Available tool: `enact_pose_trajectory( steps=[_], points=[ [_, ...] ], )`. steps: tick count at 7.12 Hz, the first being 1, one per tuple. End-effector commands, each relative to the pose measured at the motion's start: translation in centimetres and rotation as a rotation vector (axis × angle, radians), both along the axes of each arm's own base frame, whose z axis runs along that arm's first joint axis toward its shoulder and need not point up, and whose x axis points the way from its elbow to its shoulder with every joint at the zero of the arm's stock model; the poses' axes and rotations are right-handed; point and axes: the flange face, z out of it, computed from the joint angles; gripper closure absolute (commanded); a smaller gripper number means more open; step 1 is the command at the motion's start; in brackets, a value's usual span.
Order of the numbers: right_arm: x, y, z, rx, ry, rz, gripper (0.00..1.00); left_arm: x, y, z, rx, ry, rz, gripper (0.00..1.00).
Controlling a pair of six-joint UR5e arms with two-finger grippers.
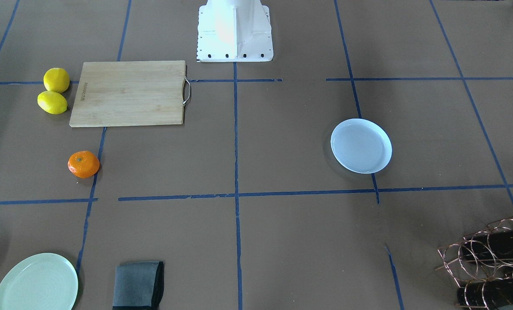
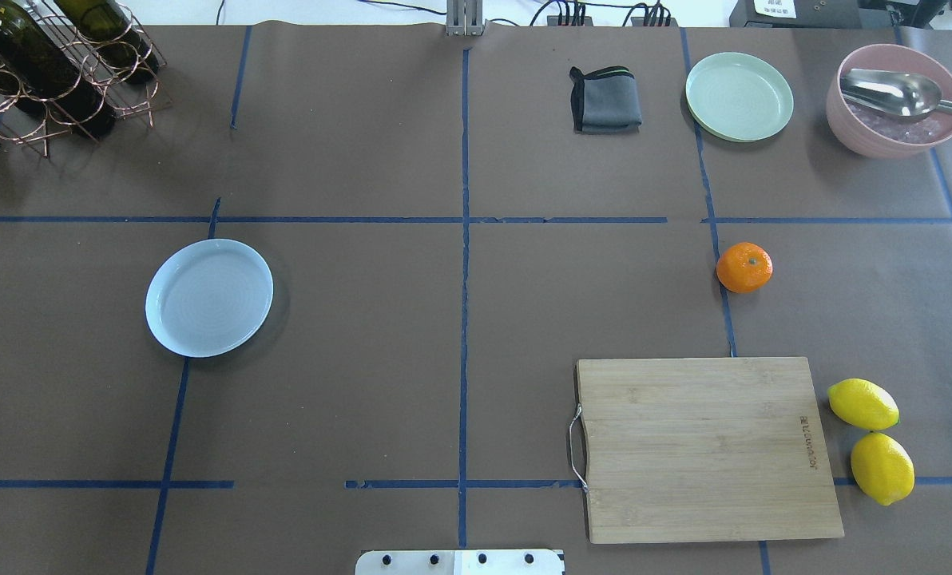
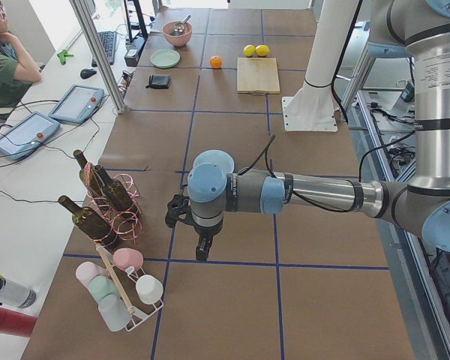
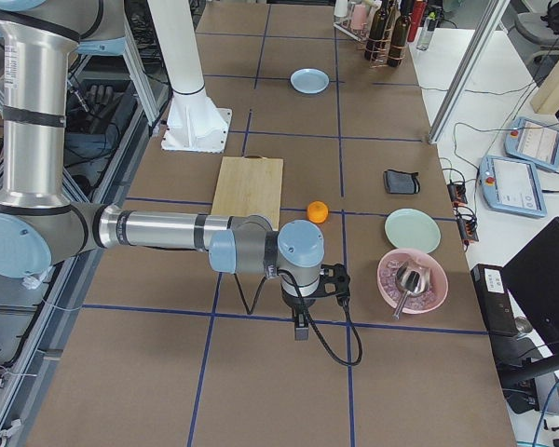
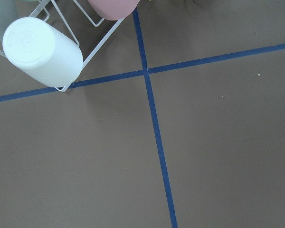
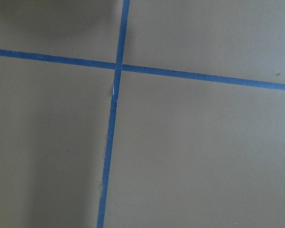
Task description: Pick orange to plate
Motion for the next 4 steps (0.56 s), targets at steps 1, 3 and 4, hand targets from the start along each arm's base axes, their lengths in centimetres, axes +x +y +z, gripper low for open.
enact_pose_trajectory(
  steps=[1, 3, 4],
  points=[
    [0.0, 0.0, 0.0, 0.001, 0.000, 0.000, 0.00, -0.1, 0.0, -0.1, 0.006, -0.016, 0.001, 0.00],
    [0.0, 0.0, -0.2, 0.004, 0.000, 0.000, 0.00, -0.1, 0.0, -0.1, 0.006, -0.015, 0.002, 0.00],
    [-0.7, -0.4, -1.2, 0.027, 0.001, -0.020, 0.00, -0.1, -0.4, -1.3, 0.041, -0.017, 0.003, 0.00]
  ],
)
